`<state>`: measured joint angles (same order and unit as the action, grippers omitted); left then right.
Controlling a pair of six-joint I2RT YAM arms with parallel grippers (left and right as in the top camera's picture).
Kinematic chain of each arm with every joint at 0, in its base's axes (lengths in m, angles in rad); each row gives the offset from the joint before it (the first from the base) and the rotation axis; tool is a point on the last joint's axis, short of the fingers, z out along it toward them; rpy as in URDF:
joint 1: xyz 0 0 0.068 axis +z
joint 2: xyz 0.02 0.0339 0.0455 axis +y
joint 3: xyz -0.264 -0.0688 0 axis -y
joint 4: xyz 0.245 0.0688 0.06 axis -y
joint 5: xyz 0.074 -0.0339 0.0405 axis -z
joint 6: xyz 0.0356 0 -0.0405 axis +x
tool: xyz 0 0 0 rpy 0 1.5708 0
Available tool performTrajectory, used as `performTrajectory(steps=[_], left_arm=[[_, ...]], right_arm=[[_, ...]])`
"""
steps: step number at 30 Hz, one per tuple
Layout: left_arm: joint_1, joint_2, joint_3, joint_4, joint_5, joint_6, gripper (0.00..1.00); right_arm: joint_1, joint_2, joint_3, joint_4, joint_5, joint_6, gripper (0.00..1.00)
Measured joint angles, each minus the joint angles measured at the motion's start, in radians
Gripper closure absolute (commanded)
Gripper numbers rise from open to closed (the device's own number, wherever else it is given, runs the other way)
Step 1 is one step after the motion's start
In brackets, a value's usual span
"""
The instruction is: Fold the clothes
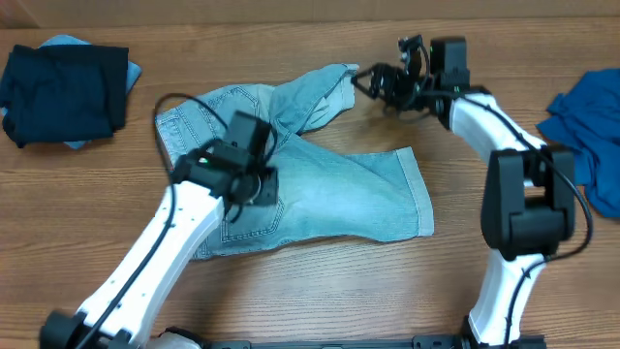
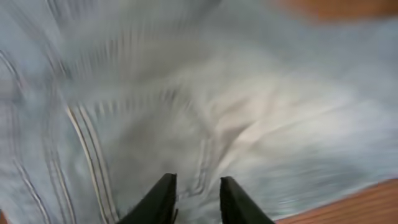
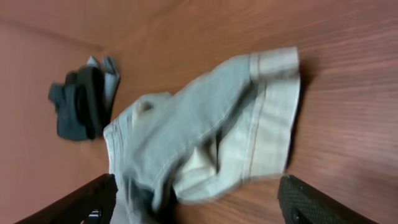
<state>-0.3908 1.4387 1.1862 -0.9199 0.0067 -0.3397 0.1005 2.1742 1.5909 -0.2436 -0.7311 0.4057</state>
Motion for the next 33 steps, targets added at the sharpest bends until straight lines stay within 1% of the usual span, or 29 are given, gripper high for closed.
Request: performTrajectory(steps=[3, 4, 5, 6, 9, 13, 22, 33], left_arm=[[0.000, -0.040, 0.080, 0.001, 0.003, 0.011, 0.61], [0.000, -0.070, 0.126, 0.005, 0.005, 0.016, 0.60], [0.000, -0.086, 0.153, 0.003, 0.005, 0.022, 0.60], [0.000, -0.096, 0.175, 0.002, 0.006, 0.023, 0.60], [0.000, -0.106, 0.216, 0.001, 0.006, 0.028, 0.61], [0.000, -0.105, 0.219, -0.024, 0.006, 0.029, 0.60], [0.000, -0.105, 0.219, -0.060, 0.006, 0.029, 0.61], [0.000, -0.105, 0.219, -0.070, 0.006, 0.029, 0.61]], right_arm=[[0.013, 0.045, 0.142, -0.087, 0.045, 0.069, 0.10], [0.018, 0.058, 0.192, -0.103, 0.060, 0.090, 0.09], [0.019, 0.061, 0.204, -0.109, 0.063, 0.108, 0.09], [0.027, 0.074, 0.269, -0.125, 0.088, 0.119, 0.09], [0.042, 0.079, 0.324, -0.130, 0.137, 0.147, 0.09], [0.056, 0.094, 0.340, -0.105, 0.171, 0.164, 0.09], [0.074, 0.216, 0.341, -0.079, 0.238, 0.196, 0.10], [0.174, 0.234, 0.341, -0.057, 0.362, 0.224, 0.18]])
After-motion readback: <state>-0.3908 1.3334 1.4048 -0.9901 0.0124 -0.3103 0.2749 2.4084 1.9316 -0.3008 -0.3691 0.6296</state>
